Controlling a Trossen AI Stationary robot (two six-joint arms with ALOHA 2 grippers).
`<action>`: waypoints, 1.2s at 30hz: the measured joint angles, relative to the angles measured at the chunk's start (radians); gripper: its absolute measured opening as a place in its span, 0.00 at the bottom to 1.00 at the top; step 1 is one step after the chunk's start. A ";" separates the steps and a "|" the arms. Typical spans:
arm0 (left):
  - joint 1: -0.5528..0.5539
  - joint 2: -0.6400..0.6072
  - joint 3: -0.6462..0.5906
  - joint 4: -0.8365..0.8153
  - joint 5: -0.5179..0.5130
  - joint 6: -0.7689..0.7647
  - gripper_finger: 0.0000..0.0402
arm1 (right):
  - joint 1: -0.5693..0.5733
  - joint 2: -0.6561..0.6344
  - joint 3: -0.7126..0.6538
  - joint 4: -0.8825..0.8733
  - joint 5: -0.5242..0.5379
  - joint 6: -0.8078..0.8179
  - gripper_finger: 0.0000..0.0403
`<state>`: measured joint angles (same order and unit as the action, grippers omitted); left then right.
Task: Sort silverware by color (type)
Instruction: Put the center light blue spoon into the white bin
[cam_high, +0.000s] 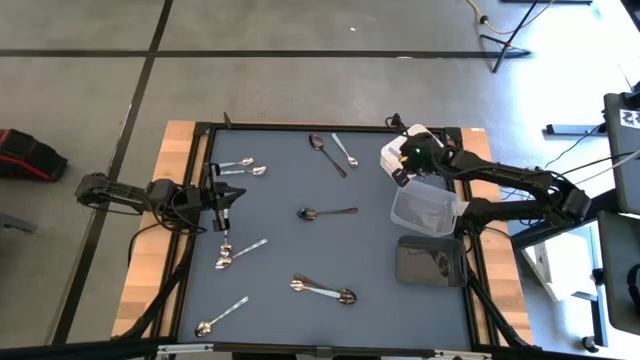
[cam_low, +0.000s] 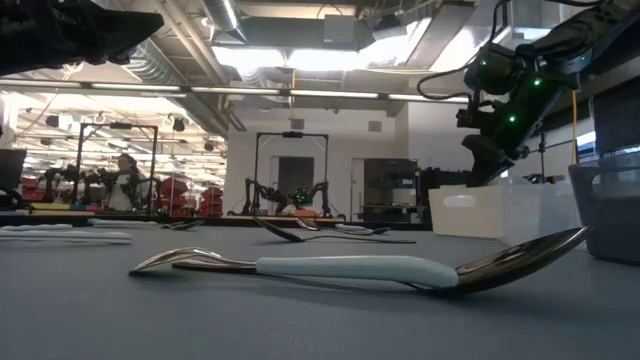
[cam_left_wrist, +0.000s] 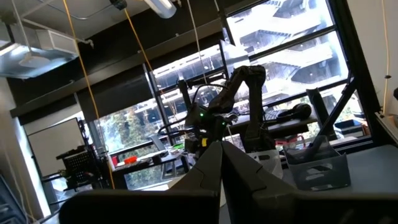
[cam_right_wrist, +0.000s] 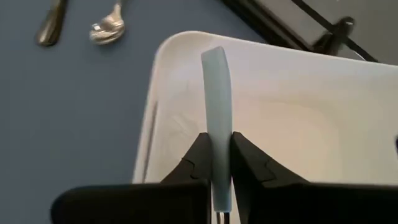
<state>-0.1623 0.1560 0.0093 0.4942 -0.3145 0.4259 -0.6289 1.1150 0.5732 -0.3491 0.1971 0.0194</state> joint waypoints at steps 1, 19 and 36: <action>0.000 0.000 0.000 0.000 0.000 0.000 0.01 | 0.000 0.001 0.000 0.000 0.001 -0.002 0.05; 0.000 0.000 0.000 0.000 -0.014 0.000 0.01 | -0.115 0.131 0.001 0.241 0.082 -0.055 0.05; 0.000 0.000 0.000 0.000 -0.014 0.000 0.01 | -0.144 0.131 0.001 0.237 0.081 -0.046 0.20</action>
<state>-0.1619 0.1562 0.0093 0.4942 -0.3286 0.4261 -0.7731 1.2457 0.5743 -0.1124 0.2782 -0.0262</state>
